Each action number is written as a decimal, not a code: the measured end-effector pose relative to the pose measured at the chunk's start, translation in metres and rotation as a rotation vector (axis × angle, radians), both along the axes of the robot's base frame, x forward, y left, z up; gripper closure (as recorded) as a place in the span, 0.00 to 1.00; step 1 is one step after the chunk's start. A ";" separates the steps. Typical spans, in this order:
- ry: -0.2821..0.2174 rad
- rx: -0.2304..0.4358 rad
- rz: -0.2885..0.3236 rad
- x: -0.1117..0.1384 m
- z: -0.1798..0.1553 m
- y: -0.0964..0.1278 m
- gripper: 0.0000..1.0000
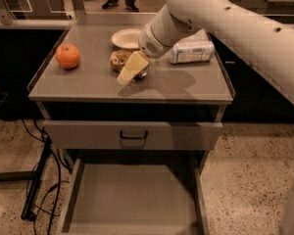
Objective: Place orange can into middle drawer
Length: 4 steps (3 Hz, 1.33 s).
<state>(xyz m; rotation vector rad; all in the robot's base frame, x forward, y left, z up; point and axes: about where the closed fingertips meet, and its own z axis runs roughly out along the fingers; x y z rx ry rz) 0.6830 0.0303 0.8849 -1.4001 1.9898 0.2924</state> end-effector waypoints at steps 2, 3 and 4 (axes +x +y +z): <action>0.061 -0.001 -0.017 -0.091 -0.056 0.010 0.00; 0.090 -0.024 -0.005 -0.101 -0.075 0.010 0.00; 0.090 -0.025 -0.005 -0.101 -0.075 0.010 0.00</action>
Offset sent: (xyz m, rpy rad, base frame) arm -0.1550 0.0104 -0.1167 -0.0392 0.1440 -0.0224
